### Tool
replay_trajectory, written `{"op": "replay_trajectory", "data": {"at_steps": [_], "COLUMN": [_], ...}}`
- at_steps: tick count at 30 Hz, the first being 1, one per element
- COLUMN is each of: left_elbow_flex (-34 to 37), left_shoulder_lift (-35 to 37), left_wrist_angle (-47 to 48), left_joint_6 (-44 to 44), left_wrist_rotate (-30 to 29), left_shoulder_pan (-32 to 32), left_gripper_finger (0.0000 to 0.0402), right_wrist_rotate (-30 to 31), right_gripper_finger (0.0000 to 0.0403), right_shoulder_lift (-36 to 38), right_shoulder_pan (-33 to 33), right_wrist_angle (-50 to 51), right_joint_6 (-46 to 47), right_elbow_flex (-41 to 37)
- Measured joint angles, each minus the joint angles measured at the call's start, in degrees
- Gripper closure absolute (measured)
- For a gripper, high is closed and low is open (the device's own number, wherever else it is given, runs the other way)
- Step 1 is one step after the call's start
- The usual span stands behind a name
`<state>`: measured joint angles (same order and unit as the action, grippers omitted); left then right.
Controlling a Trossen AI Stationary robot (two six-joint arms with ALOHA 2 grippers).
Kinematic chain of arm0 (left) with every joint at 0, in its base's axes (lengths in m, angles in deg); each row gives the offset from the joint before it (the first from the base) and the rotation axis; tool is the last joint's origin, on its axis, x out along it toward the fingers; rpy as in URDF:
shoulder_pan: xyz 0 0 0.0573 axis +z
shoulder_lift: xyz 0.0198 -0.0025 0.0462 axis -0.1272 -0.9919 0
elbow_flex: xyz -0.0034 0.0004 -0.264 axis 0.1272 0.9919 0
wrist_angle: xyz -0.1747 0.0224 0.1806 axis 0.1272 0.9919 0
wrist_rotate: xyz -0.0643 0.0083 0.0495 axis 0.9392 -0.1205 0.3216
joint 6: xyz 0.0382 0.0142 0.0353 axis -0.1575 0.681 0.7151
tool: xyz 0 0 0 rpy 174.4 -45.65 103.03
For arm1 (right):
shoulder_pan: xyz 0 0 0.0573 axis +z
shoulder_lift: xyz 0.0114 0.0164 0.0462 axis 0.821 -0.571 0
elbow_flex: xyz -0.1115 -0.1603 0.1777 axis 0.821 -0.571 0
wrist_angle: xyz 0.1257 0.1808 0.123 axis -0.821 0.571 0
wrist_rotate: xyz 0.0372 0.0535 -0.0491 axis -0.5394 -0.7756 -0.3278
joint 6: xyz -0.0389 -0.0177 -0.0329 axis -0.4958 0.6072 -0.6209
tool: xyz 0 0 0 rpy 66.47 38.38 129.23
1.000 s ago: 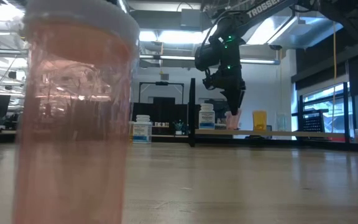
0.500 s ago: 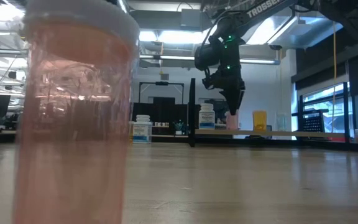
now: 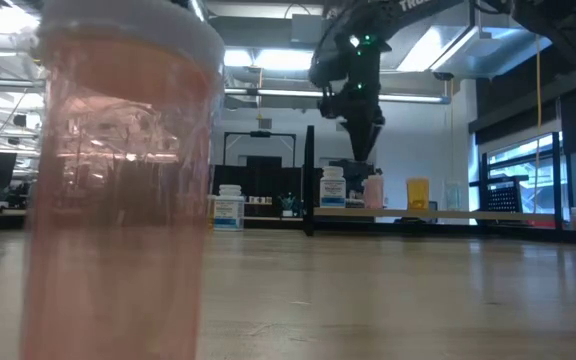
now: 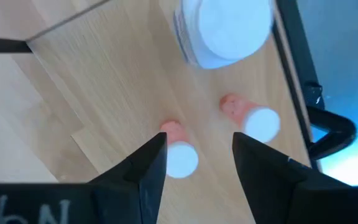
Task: Pick and place medicine bottles onto shelf by color
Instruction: Put the top pink pill bottle on the shelf aligned with the other pink bottle
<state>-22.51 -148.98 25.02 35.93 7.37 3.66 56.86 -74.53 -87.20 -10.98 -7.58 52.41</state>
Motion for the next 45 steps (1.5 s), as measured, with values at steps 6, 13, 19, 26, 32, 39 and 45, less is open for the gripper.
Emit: {"op": "replay_trajectory", "data": {"at_steps": [6,13,19,26,32,39,45], "left_elbow_flex": [0.0,0.0,0.0,0.0,0.0,0.0,0.0], "left_shoulder_lift": [0.0,0.0,0.0,0.0,0.0,0.0,0.0], "left_wrist_angle": [0.0,0.0,0.0,0.1,0.1,1.5,1.5], "left_joint_6": [0.3,1.4,1.4,1.5,1.5,1.5,1.5], "left_wrist_rotate": [0.0,0.0,0.0,0.0,0.0,0.0,0.0], "left_shoulder_pan": [0.0,0.0,-0.6,-2.0,-3.0,-4.0,-4.1], "left_gripper_finger": [0.0103,0.0103,0.0103,0.0103,0.0103,0.0103,0.0103], "right_wrist_rotate": [0.0,0.0,-0.5,-0.4,-0.5,-4.4,-4.6], "right_gripper_finger": [0.0218,0.0218,0.0218,0.0218,0.0218,0.0218,0.0218], "right_shoulder_lift": [0.0,0.2,3.5,10.1,14.6,19.0,21.5], "right_shoulder_pan": [0.0,0.5,2.6,7.2,12.5,17.9,21.2], "right_wrist_angle": [3.9,11.3,14.2,13.9,14.8,14.7,14.7], "right_joint_6": [0.0,-0.1,1.9,6.7,7.4,7.5,7.5], "right_elbow_flex": [6.8,14.1,16.2,16.1,16.0,16.0,16.0]}}
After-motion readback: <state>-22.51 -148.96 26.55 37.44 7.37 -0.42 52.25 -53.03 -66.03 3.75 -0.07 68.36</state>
